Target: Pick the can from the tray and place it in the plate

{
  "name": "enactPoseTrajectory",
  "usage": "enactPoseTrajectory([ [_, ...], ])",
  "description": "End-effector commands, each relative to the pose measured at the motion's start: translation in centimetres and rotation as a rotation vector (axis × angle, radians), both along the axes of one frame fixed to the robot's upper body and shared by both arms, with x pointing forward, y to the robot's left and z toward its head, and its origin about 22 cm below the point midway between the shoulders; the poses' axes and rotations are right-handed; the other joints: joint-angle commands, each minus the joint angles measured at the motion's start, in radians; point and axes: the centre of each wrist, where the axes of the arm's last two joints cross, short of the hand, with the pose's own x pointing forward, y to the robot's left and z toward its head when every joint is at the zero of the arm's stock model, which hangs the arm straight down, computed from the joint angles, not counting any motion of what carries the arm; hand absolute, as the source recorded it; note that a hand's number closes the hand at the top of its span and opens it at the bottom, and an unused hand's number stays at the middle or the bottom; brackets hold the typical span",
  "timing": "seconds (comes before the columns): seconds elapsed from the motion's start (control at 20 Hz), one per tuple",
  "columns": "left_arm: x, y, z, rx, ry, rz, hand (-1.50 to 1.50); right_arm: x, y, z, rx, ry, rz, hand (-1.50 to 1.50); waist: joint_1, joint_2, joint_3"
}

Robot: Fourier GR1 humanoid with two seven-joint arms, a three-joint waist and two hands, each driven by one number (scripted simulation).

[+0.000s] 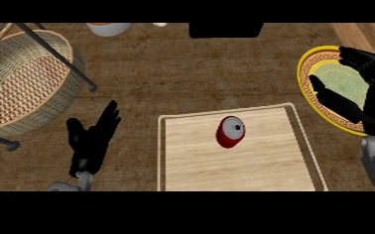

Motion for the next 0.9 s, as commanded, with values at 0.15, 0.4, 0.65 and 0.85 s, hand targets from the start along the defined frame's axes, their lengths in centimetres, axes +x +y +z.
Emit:
enactPoseTrajectory([
  [0.15, -1.4, 1.7, -0.2, -0.01, 0.017, -0.024, 0.0, -5.2, -0.1, 0.2, -0.047, -0.024, 0.008, -1.5, 0.015, 0.0, 0.002],
  [0.4, -0.6, 1.2, -0.8, -0.013, 0.013, 0.009, 0.0, -7.0, -0.3, 1.2, -0.252, 0.243, 0.091, -1.5, 0.005, 0.0, 0.0],
  [0.65, -1.1, 0.1, -1.2, 0.005, 0.024, -0.04, 0.0, -6.6, 1.7, 4.2, -0.415, 0.47, 0.182, -1.5, 0.027, 0.002, -0.001],
  [0.85, -0.3, 1.8, -0.1, -0.011, 0.021, -0.029, 0.0, -6.4, 4.6, 7.5, -0.485, 0.539, 0.169, -1.5, 0.036, 0.002, 0.0],
])
